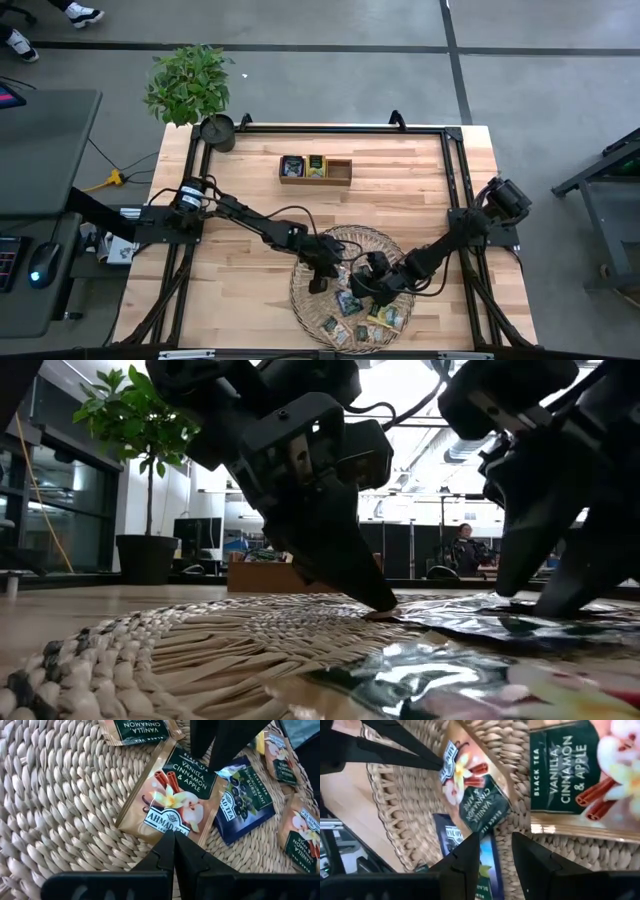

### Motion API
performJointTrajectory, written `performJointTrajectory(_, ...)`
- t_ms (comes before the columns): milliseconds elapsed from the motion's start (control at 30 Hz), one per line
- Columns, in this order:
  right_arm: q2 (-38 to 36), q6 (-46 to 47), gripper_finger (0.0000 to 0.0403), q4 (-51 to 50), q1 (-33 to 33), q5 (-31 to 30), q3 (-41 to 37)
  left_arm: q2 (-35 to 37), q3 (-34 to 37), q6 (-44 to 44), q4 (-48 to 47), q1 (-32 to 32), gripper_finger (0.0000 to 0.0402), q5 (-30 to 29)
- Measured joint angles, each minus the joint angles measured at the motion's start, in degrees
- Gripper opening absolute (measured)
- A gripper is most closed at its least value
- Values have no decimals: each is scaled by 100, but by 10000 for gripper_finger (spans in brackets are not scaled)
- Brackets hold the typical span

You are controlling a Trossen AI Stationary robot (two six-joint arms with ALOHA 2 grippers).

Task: Pick & Place Tea
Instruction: Put the brown tea bag in the right section of the wooden organizer

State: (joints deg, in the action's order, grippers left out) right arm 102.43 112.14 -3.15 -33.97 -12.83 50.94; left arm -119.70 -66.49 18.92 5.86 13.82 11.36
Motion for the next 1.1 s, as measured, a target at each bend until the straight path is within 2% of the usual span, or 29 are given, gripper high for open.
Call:
performJointTrajectory(267,-11,-280,111,3,173,-312,0,-20,15,238,187,0,0,34)
performJointTrajectory(633,-11,-421,106,84,211,-295,0,-20,21,358,194,0,0,92)
performJointTrajectory(767,-13,-456,81,84,209,-285,0,-20,23,408,196,0,0,115)
performJointTrajectory(1000,-15,-615,10,89,207,-287,0,-20,23,408,196,0,0,122)
performJointTrajectory(1100,-15,-695,7,89,207,-288,0,-20,22,408,197,0,0,171)
